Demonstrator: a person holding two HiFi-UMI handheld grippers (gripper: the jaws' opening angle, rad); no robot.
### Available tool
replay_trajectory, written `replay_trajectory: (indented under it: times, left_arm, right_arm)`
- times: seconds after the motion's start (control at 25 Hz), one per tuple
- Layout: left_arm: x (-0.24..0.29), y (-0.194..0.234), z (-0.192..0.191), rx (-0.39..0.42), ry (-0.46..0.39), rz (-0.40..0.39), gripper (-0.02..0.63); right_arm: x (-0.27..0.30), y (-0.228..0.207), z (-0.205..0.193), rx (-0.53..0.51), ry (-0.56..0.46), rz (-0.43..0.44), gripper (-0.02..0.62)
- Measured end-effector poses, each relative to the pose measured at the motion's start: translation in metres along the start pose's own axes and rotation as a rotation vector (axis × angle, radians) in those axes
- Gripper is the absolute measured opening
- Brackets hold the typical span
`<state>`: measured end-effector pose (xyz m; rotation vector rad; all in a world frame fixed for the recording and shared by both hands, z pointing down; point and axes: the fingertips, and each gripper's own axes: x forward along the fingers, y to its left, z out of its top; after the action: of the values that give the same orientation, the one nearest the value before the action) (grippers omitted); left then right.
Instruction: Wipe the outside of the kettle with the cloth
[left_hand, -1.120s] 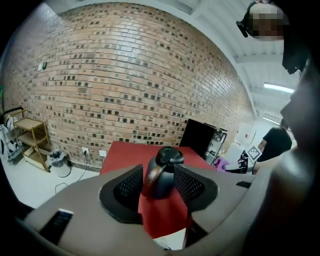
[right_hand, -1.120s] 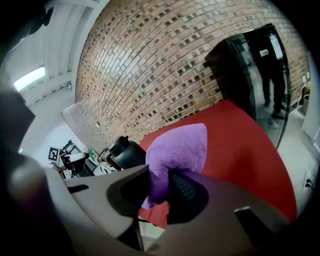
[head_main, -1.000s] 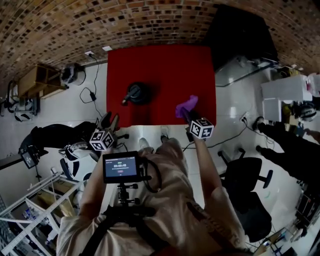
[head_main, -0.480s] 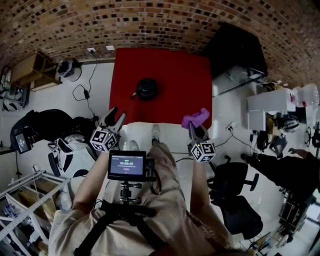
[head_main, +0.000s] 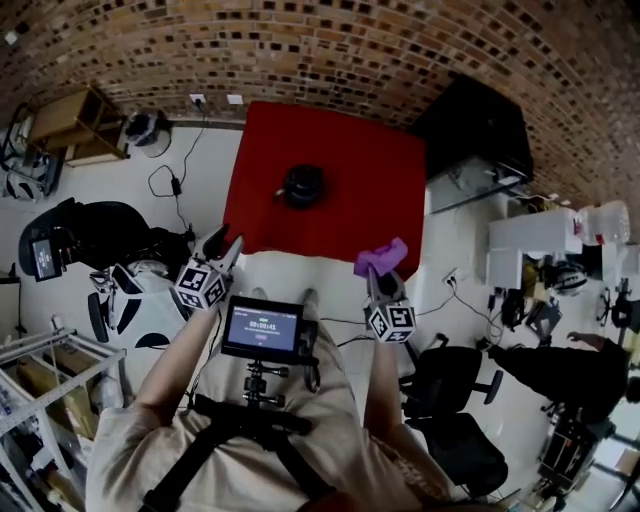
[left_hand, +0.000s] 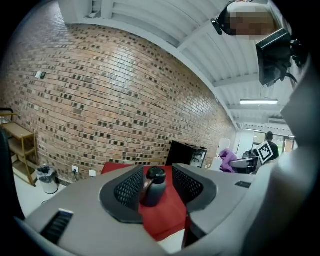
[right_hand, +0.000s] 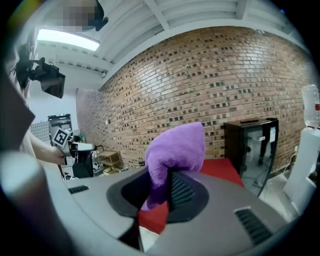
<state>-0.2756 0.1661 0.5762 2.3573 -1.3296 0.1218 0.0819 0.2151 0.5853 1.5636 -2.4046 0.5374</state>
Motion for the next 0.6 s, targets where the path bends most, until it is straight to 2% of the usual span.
replay_trajectory:
  times: [0.2,0.48,0.6]
  left_arm:
    - [0.007,-0.008,-0.013,-0.08,0.008,0.033,0.176]
    - [0.032,-0.025,-0.006,-0.081,-0.008,0.041,0.176]
    - [0.038,-0.031,-0.011,-0.092,0.005,0.04,0.176]
  right_arm:
    - [0.003,-0.01,0.026,-0.05,-0.028,0.032,0.094]
    - [-0.007,-0.043,0.02,0.059,-0.041,0.013,0.092]
    - [-0.007,-0.045,0.022,0.037,-0.038,0.034,0.092]
